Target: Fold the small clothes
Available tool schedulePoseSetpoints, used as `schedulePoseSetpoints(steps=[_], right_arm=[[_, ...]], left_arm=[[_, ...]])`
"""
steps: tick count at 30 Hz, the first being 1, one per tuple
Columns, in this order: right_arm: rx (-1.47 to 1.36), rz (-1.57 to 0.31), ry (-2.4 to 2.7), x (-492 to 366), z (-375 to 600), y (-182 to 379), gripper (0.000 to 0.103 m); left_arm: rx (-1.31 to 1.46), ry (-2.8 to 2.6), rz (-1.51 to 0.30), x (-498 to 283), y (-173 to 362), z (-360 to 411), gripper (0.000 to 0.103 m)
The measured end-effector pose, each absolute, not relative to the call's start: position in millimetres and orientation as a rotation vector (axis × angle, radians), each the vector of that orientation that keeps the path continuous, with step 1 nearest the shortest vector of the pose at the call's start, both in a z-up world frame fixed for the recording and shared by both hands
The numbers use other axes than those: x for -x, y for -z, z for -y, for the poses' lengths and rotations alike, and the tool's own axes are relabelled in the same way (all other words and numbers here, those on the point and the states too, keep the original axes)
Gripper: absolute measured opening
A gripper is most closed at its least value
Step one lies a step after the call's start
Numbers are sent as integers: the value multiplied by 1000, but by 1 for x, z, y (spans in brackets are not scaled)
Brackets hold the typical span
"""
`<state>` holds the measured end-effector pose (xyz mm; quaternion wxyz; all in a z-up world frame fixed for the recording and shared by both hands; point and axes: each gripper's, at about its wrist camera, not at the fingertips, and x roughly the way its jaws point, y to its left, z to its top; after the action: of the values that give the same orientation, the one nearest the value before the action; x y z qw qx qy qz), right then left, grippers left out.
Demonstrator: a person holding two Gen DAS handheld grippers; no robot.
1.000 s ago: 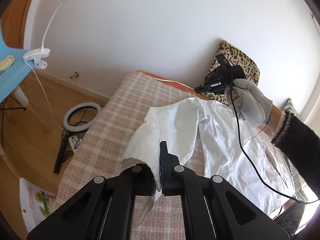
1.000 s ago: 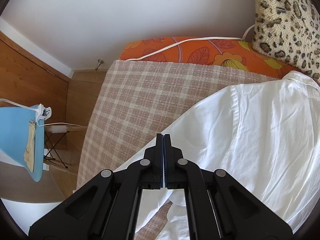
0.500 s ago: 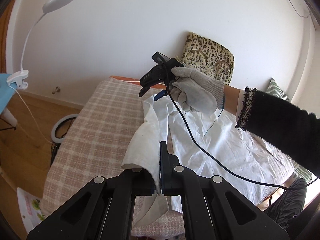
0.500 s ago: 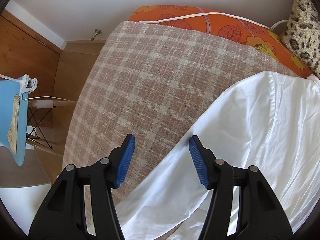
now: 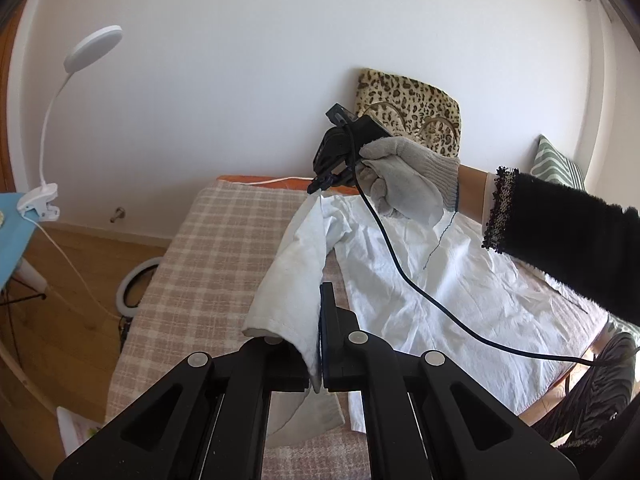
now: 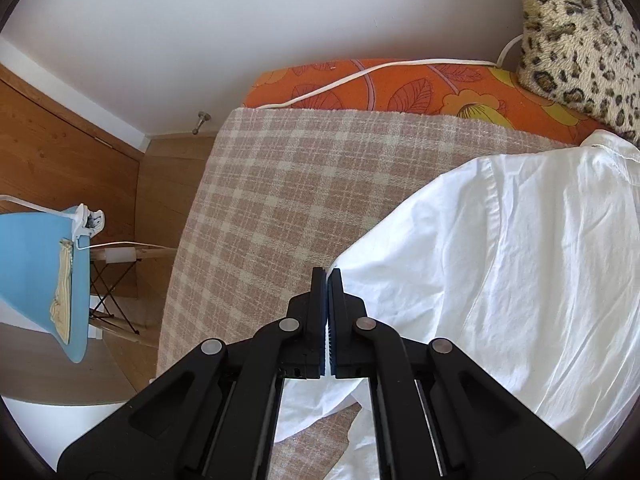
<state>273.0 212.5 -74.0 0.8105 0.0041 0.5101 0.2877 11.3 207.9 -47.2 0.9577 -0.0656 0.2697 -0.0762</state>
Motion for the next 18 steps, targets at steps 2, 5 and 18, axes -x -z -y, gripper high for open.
schedulePoseSetpoints(steps=[2,5,18], right_arm=[[-25,-1063,-631,-272,-195,62,1],[-57,-1036,-644,-269,-164,52,1],[-129,-1070,-625,-267,-57,114,1]], left_arm=[[84,183,-545,-11,47,-190,2],[8,228,-554,-12,51,-162,2],[-320,344,-717,-1,122,-68,3]])
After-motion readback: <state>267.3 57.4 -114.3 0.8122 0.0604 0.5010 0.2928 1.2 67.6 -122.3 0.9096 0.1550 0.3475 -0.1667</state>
